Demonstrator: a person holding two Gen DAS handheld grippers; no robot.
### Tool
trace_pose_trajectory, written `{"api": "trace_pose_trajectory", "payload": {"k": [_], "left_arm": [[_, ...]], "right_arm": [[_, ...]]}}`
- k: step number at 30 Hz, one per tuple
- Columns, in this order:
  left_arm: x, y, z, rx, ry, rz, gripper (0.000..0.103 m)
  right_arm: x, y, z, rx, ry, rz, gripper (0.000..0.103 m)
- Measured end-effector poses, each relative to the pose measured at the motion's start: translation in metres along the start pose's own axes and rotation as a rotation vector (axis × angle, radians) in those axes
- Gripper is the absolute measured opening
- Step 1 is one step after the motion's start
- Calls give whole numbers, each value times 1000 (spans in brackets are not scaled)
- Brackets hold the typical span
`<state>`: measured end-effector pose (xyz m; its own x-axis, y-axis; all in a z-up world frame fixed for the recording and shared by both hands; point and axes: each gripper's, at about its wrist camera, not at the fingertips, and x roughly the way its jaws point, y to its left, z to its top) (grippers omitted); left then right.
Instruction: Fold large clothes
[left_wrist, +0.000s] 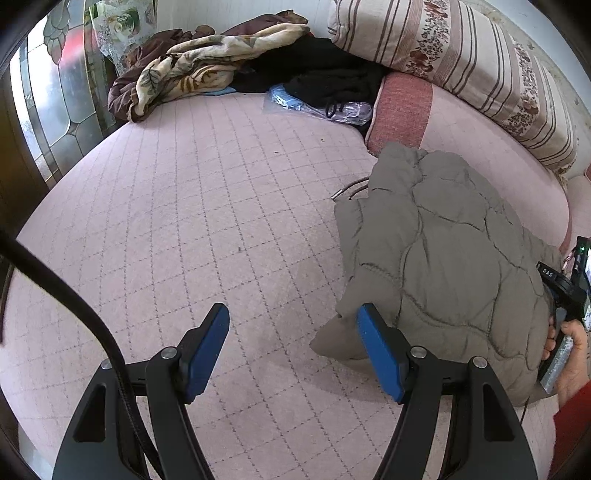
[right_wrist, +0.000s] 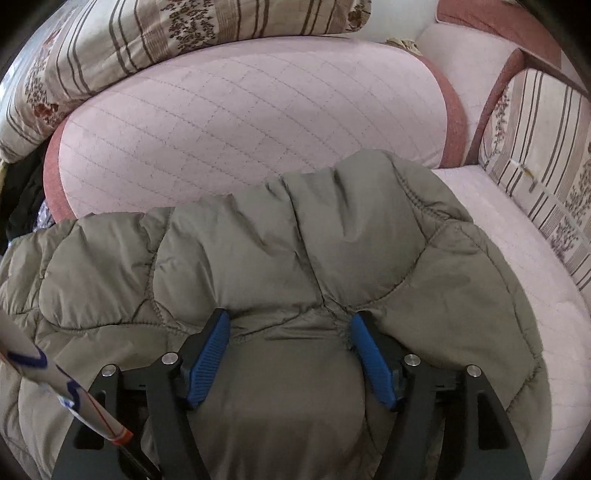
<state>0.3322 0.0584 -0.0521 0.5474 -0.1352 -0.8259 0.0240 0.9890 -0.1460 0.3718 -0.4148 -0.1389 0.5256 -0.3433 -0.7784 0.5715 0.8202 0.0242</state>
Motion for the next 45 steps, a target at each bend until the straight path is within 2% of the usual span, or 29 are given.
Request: {"api": "trace_pose_trajectory", "payload": {"k": [2,5,8,11,13,15,17,19,21,23,25,28,32,37,40,42,45], "left_arm": [[-2,6,2,-12,-3,8,71],[-9,24,6,-56,-11,13,71],[-14,45,12,-115,-20,20,71],[-17,62,14,-167,-20,21,71],[-17,70,14,-190,-15,18,71],[-18,75,14,-199,-12,13,71],[-20,79,15,-202,-17,18,71],[-20,83,16,-200,-17,34,71],[-19,88,18,-209,-14,45,71],[-17,91,19,-218,-6,37,71],[-14,91,20,-223,3,24,71],[-8,85,20,-208,24,2,71],[5,75,16,-200,87,-94,71],[16,62,11,-200,123,-164,71],[24,52,9,-186,142,-200,72],[34,46,10,-174,167,-234,73],[53,48,13,-227,184,-344,75]], "right_arm": [[-17,10,-1,-38,-6,-56,73],[-61,30,-4,-117,-106,-68,73],[-105,66,-13,-230,-195,-32,73],[-128,113,-25,-310,-195,69,75],[-130,147,-34,-342,-148,146,76],[-121,183,-49,-383,-106,182,76],[-108,212,-63,-426,-80,173,76],[-92,237,-74,-462,-85,115,76],[-78,248,-75,-478,-91,67,77],[-70,247,-74,-465,-76,55,82],[-70,237,-68,-451,-44,70,84],[-90,219,-58,-423,-49,112,84],[-120,157,-51,-372,-68,157,84],[-130,46,-43,-260,-50,92,85],[-124,-42,-43,-123,-8,72,88],[-117,-91,-42,-19,17,77,91],[-102,-157,-51,157,54,135,95]]}}
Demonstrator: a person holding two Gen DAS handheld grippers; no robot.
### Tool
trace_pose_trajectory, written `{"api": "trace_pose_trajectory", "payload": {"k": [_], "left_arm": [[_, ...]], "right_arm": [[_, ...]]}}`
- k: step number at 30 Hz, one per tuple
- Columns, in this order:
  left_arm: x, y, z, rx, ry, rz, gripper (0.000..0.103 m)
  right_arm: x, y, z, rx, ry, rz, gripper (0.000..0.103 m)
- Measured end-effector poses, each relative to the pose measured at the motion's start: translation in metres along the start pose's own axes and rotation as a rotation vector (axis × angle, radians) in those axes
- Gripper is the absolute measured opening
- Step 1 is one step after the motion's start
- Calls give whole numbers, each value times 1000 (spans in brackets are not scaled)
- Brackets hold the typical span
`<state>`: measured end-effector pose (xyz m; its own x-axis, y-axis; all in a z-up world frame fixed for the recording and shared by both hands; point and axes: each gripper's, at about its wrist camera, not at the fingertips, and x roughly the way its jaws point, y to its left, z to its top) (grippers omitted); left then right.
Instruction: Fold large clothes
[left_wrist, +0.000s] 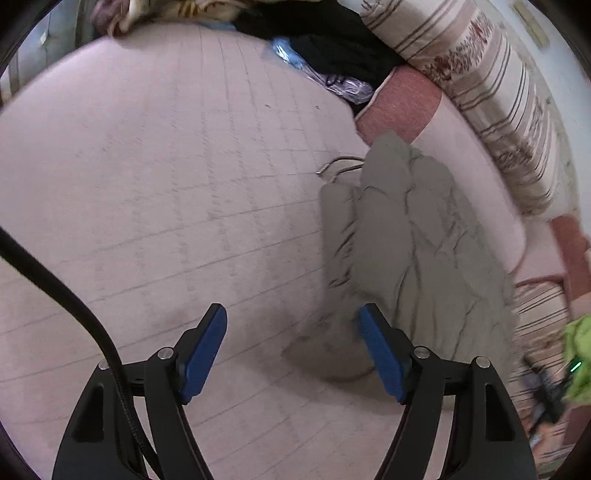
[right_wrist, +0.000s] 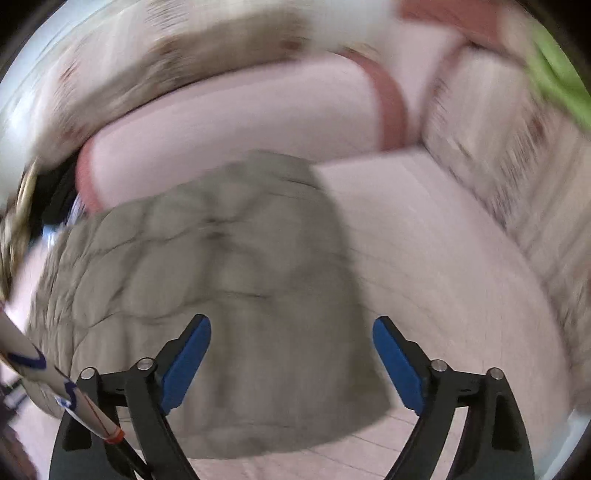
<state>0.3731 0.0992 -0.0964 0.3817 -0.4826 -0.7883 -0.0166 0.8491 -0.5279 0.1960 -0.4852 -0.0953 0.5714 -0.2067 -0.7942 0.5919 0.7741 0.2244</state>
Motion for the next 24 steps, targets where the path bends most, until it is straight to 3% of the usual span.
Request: {"api": "trace_pose_trajectory", "payload": {"k": [4,7,10,14,18,22,23,24], "left_arm": [[18,14,10,-81,13,-173,79],[32,18,11,-114,33,-304,82],[46,10,6,-91,53,-349,86],[65,-10,-3,-35,110,-401,90],[73,-35,-11,55,99,-327,103],[74,-43,-13,46,89,-272,101],[74,-45,-12,41,96,-260,97],[71,-47,-12,38,99,-237,86]], "right_arm": [[34,-51,-8,133,116,121,96],[56,-60,-13,184,155,244,96],[78,-53,-17,195,191,342,100],[105,-41,-18,188,235,404,103],[128,-39,-18,212,246,483,103],[130,-37,-19,216,225,505,102],[128,-37,-20,221,229,519,93],[126,-35,-19,227,239,534,82]]}}
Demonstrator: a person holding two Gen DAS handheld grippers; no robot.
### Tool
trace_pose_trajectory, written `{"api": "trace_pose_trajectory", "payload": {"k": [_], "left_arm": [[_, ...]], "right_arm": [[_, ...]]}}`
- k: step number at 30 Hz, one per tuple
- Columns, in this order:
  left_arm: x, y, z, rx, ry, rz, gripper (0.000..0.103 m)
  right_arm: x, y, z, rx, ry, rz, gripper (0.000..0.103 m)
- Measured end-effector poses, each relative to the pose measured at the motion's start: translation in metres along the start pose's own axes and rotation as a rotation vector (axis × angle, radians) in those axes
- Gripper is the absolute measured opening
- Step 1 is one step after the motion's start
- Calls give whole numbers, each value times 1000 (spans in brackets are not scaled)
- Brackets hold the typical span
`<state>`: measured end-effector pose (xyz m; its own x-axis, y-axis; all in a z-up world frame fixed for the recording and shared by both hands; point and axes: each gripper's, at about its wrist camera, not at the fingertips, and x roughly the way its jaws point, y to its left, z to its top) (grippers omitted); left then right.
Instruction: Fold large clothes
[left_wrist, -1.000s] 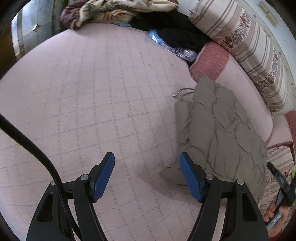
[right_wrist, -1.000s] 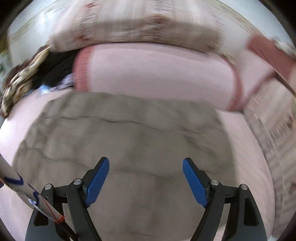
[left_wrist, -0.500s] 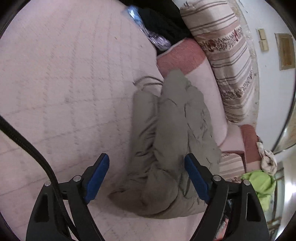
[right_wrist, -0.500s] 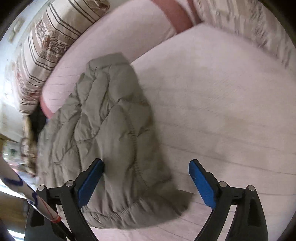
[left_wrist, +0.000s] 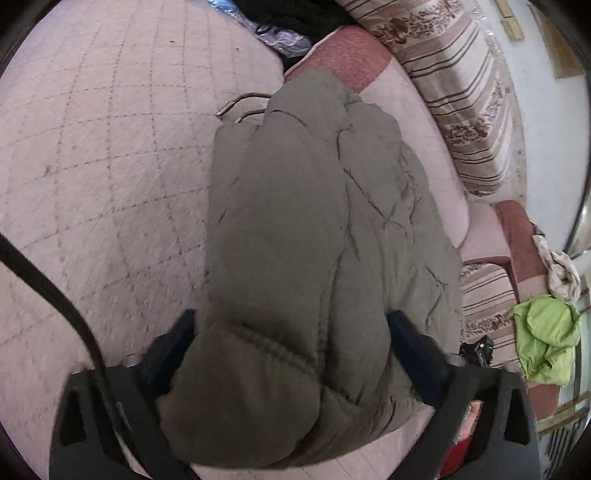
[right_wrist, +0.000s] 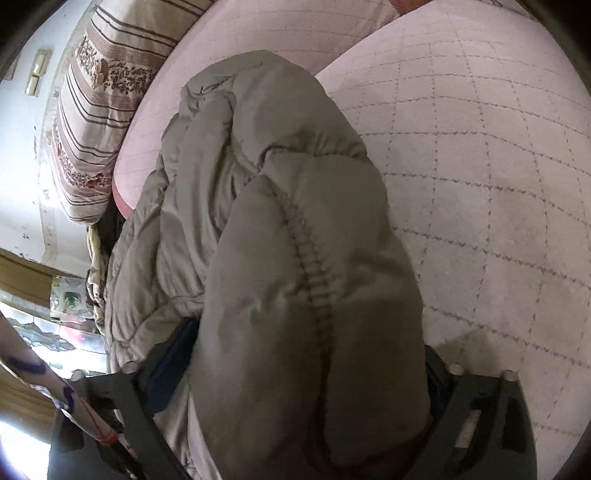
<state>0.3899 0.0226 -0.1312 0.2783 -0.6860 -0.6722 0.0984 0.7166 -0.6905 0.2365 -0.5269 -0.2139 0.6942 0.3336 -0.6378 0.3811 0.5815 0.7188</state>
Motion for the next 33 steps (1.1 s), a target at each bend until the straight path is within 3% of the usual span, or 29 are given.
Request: {"api": "trace_pose_trajectory", "payload": {"k": [3,6,19,22,27,30,33], "left_arm": [[-11,-14,-4,26,-13,38,66],[-21,-27,-10,65,-27,89,62],[-58,-24,-62,91,13,155,61],[-59,-18,-66,97,27,159,68],[-72,-5,-61,54,57,120,72],[-101,-4,-56,83,-21,177,72],[-133,-3,-54,114,-131,293,75]], "right_arm": [[-15,9,-5,-27,15,8,55],[-29,19,-13,-60,18,-17,46],[-57,13,-55,-80,38,-68,45],[-57,9,-60,-83,27,-84,50],[-63,10,-60,-53,-42,-232,85],[-79,21,-59,-87,-89,-317,87],[-106,34,-59,-114,-184,-407,87]]}}
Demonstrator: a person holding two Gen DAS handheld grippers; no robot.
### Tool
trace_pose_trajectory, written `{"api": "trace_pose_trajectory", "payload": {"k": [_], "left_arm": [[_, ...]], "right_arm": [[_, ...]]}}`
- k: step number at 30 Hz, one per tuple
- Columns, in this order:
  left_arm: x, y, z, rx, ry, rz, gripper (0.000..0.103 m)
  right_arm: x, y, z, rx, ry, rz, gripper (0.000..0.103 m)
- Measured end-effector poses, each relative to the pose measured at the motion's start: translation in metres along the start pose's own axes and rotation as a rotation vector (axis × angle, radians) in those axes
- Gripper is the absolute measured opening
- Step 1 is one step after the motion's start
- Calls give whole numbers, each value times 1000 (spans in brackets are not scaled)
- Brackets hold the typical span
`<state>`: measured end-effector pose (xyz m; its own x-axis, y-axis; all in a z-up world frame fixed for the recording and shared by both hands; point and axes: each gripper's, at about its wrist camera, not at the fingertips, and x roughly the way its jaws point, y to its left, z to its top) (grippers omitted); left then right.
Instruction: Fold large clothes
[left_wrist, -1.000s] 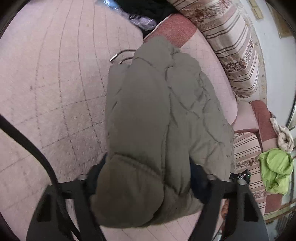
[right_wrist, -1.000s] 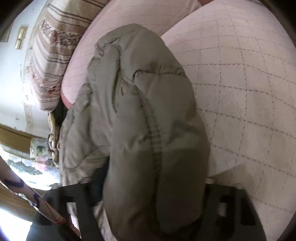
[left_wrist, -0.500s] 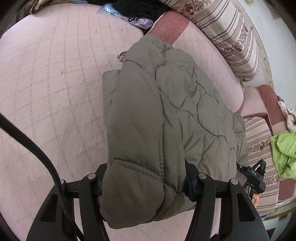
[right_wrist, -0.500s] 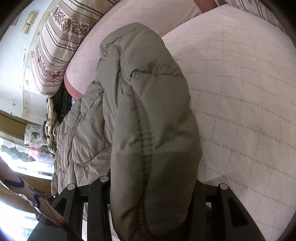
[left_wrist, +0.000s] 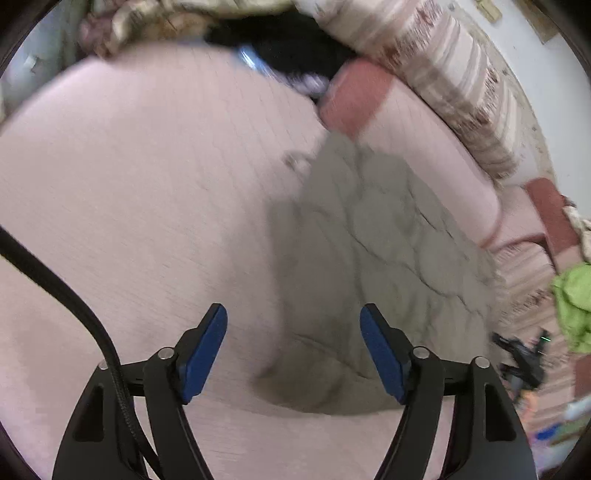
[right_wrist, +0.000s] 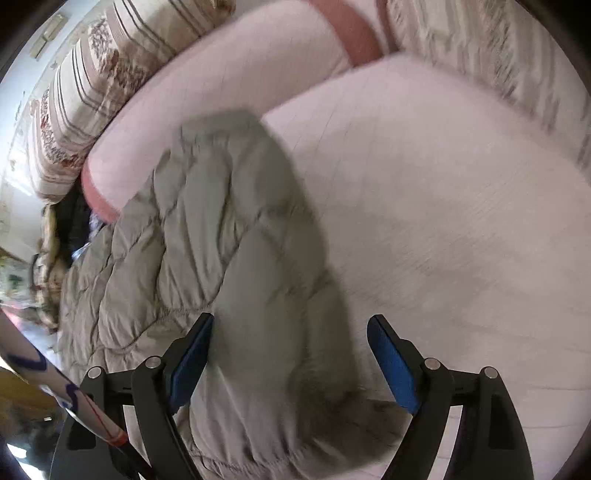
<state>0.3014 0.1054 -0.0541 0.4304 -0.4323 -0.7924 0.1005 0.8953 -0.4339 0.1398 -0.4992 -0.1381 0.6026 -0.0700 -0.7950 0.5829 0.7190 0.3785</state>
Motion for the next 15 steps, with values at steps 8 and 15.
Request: {"api": "trace_pose_trajectory", "payload": {"k": [8,15], "left_arm": [[1,-22,-10,89,-21,53,75],[35,-56,-22,215,43,140,76]], "right_arm": [[-34,59,17,-123,-120,-137,73],[31,125,25,-238,-76,-170,63]]}}
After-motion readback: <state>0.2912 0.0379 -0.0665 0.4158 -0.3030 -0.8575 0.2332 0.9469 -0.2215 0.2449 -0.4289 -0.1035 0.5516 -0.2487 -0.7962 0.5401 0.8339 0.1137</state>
